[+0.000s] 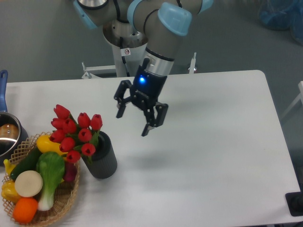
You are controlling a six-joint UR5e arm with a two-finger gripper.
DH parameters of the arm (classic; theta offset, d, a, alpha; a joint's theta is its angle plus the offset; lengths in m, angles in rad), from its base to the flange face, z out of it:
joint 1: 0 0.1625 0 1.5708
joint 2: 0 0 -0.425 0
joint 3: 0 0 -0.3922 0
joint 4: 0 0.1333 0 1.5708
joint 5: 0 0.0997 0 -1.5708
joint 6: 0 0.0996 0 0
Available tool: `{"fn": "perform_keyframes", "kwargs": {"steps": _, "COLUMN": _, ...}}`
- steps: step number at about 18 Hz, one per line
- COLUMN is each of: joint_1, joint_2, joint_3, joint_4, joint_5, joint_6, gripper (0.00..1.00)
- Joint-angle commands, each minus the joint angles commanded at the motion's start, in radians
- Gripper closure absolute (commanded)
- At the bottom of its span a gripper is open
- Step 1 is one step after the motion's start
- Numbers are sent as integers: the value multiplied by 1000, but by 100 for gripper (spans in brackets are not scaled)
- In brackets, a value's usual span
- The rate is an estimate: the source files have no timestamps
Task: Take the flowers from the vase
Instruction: 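Lower the open gripper around the tulip stems above the vase rim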
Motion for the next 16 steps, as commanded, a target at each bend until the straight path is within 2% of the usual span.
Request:
{"fn": "perform_keyframes", "kwargs": {"steps": 3, "joint_1": -14, "joint_2": -32, "joint_3": -2, "joint_4": 0, "joint_5": -22, "joint_6": 43, "gripper": 0}}
{"fn": "perform_keyframes", "kwargs": {"steps": 8, "joint_1": -15, "joint_2": -42, "joint_3": -32, "joint_4": 0, "joint_5": -139, "joint_6": 48, "gripper": 0}}
{"fn": "perform_keyframes", "kwargs": {"steps": 16, "joint_1": -37, "joint_2": -94, "joint_3": -41, "joint_4": -2, "joint_5": -227, "joint_6": 35, "gripper": 0}}
